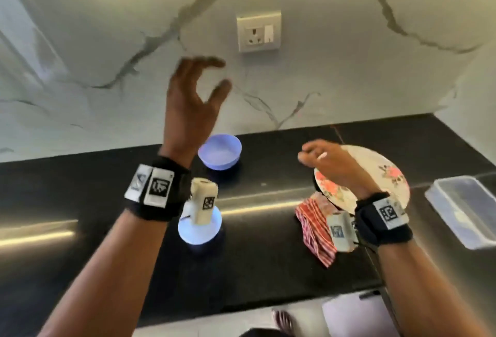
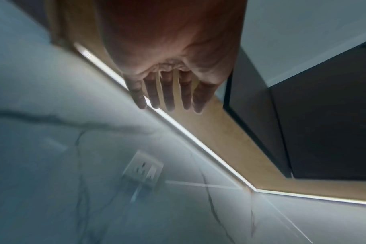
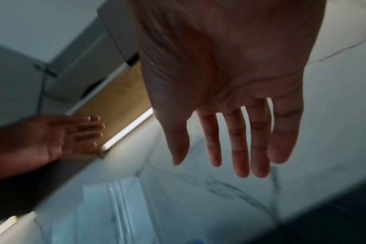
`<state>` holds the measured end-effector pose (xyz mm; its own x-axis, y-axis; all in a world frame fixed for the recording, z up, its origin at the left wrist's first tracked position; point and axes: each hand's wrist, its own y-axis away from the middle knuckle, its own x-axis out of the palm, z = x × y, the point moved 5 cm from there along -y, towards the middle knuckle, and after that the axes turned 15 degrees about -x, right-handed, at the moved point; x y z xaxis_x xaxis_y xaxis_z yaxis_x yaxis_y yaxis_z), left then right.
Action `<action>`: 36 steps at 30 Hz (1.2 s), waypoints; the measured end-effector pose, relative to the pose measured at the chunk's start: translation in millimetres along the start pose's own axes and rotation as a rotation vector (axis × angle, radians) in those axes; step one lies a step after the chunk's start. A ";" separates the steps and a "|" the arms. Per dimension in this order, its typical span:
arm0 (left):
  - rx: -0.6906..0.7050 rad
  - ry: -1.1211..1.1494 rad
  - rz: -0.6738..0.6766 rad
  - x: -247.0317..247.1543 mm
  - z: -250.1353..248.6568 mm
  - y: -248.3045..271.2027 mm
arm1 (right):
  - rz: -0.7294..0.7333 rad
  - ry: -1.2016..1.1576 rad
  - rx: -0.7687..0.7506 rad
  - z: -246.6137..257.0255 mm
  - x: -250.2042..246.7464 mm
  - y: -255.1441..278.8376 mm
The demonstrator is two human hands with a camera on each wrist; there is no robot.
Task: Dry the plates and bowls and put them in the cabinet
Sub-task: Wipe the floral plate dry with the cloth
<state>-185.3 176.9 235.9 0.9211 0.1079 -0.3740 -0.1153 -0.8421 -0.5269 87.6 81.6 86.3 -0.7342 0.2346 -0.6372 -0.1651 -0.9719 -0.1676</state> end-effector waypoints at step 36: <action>-1.371 0.400 0.650 376.6 129.9 167.4 | -0.319 -1.094 0.331 -188.2 -67.2 123.7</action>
<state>94.1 145.2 -92.3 0.9105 -0.4050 0.0833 -0.3084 -0.5310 0.7893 240.5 -51.1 -33.3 -0.7749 0.4835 0.4070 -0.4870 -0.8673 0.1032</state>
